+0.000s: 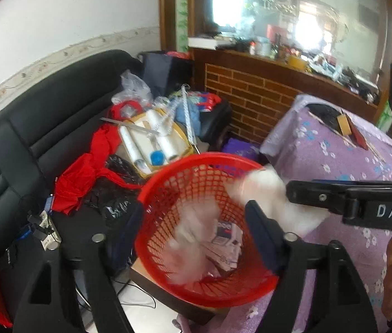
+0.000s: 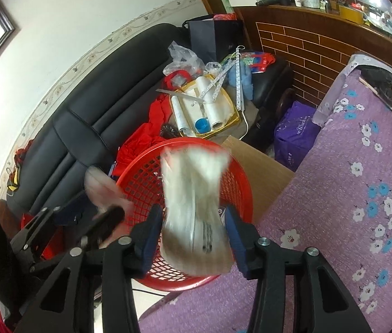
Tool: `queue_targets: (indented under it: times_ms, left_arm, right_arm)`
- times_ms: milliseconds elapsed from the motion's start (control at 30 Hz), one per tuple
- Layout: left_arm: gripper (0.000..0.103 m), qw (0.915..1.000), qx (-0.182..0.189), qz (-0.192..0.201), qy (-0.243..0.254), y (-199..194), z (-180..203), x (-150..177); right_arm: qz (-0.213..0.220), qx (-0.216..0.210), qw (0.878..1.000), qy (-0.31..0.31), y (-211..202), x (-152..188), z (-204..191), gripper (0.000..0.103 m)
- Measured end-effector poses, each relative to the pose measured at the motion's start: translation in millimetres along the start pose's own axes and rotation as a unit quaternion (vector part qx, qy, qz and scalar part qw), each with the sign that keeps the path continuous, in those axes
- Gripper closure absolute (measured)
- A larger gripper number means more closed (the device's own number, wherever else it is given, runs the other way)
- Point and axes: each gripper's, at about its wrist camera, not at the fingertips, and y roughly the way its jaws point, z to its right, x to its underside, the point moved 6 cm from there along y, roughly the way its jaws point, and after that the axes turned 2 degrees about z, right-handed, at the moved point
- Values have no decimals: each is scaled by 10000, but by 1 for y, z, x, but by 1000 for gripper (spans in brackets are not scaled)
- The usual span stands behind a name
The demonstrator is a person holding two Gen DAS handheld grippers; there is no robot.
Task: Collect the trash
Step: 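Open both tools to drop the bag and packet into the basket, then move both open tools back over the table items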
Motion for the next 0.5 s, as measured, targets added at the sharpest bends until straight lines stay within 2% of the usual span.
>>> queue_targets:
  times_ms: [200,367,500]
  left_arm:
    - [29,10000,-27,31,-47,-12,1,8]
    - [29,9998,51,122,139,-28,24,22]
    - [29,9988,277,104,402,-39,57,37]
  right_arm:
    - [259,97,9995,116,-29,2,12,49]
    - [277,259,9991,193,-60,28,27,47]
    - [260,488,9975,435,-86,57,57,46]
